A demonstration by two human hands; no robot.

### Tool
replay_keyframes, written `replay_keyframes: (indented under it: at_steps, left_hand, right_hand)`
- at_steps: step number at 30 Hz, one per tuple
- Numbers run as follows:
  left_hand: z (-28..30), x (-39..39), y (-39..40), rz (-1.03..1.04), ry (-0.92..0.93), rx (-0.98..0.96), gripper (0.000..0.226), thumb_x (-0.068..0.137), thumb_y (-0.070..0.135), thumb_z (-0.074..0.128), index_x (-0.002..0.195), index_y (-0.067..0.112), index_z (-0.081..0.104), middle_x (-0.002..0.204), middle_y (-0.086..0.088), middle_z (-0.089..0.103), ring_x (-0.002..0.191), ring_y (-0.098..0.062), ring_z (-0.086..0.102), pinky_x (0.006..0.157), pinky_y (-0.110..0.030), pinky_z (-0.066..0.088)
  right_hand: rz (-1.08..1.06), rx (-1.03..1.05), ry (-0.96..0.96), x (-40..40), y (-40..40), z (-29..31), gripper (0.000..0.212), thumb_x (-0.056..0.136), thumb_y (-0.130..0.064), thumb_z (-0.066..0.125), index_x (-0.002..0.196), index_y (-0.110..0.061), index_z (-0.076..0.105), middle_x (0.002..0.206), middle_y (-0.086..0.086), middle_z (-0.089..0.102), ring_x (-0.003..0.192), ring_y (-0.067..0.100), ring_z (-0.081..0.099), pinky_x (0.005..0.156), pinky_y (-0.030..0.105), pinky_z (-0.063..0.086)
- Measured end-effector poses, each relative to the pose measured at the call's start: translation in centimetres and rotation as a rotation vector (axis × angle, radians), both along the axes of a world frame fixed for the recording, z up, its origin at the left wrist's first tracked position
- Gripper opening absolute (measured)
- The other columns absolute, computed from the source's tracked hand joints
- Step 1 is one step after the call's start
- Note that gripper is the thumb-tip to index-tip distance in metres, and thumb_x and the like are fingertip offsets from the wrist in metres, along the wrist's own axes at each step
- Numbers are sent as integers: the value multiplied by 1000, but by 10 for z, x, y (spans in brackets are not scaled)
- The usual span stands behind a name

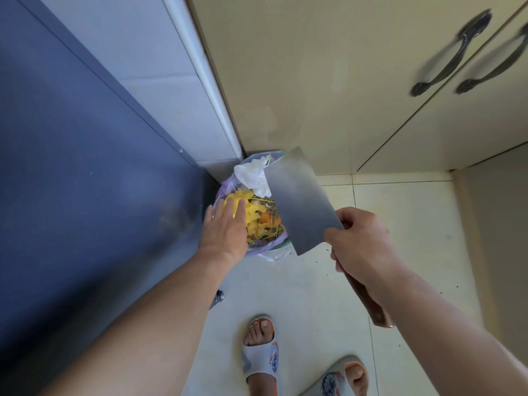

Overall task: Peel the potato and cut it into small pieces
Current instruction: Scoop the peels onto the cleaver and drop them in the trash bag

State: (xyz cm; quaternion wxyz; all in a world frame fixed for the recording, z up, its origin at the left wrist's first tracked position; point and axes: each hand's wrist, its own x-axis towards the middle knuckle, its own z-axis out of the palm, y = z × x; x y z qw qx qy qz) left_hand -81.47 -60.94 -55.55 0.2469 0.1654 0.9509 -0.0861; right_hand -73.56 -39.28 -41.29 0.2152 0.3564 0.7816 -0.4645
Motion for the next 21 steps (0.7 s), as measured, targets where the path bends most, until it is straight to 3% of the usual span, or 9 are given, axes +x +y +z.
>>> replay_keyframes:
  at_steps: [3, 5, 7, 10, 12, 13, 17, 19, 21]
  left_hand:
    - [1, 0, 10, 199, 80, 193, 48, 97, 40, 63, 140, 16, 58, 141, -11, 55, 131, -34, 46, 110, -45, 38]
    - [5, -8, 21, 234, 168, 246, 31, 96, 40, 65, 111, 14, 69, 123, -11, 60, 119, -34, 52, 99, -45, 42]
    - [6, -18, 28, 199, 186, 227, 23, 97, 33, 61, 104, 13, 72, 124, -9, 59, 118, -33, 49, 97, -43, 39]
    - [1, -26, 27, 188, -2, 218, 34, 98, 21, 59, 128, 33, 71, 162, -2, 36, 139, -32, 34, 111, -42, 30]
    - [-2, -22, 20, 189, -201, 77, 72, 96, 16, 60, 155, 51, 37, 173, -3, 2, 150, -36, 17, 119, -46, 24]
    - [-4, -19, 16, 207, -246, 14, 79, 95, 20, 60, 159, 51, 25, 171, -5, -1, 150, -37, 16, 119, -46, 24]
    - [2, 2, -3, 436, -150, 95, 71, 94, 31, 60, 159, 33, 30, 158, -9, 31, 141, -37, 33, 115, -46, 31]
    - [13, 19, -10, 602, 58, 323, 69, 90, 17, 63, 156, 21, 40, 145, -17, 47, 132, -42, 44, 108, -49, 39]
    - [29, 39, -15, 621, 306, 519, 76, 80, 2, 66, 153, 9, 46, 136, -24, 52, 124, -46, 50, 101, -53, 43]
  right_hand:
    - [21, 51, 5, 2, 10, 1, 19, 82, -7, 52, 86, -21, 64, 72, 7, 66, 63, 28, 62, 60, 37, 54]
    - [34, 68, 3, 2, 13, 0, 20, 82, -7, 52, 87, -23, 63, 72, 6, 66, 69, 33, 67, 62, 40, 57]
    - [55, 92, 13, 5, 15, -2, 20, 82, -7, 51, 87, -23, 63, 74, 6, 66, 73, 35, 68, 64, 45, 59]
    - [142, 177, 89, 12, 14, -4, 17, 85, -7, 49, 82, -19, 61, 77, 5, 61, 63, 26, 56, 50, 34, 46]
    - [244, 280, 159, 15, 14, -5, 15, 87, -6, 49, 80, -15, 58, 83, 4, 54, 62, 21, 48, 49, 29, 38]
    - [309, 338, 189, 17, 13, -6, 15, 88, -5, 51, 84, -16, 59, 88, 2, 51, 65, 20, 49, 51, 31, 41]
    - [557, 480, 255, 25, 7, -16, 48, 81, 8, 53, 121, -18, 62, 101, 0, 46, 73, 26, 49, 59, 37, 46]
    - [686, 533, 248, 30, 3, -22, 67, 74, 13, 51, 132, -20, 56, 106, 1, 43, 80, 23, 44, 60, 34, 40]
    - [803, 598, 240, 37, -1, -26, 69, 65, 13, 53, 128, -18, 55, 106, 3, 41, 86, 25, 46, 60, 35, 47]
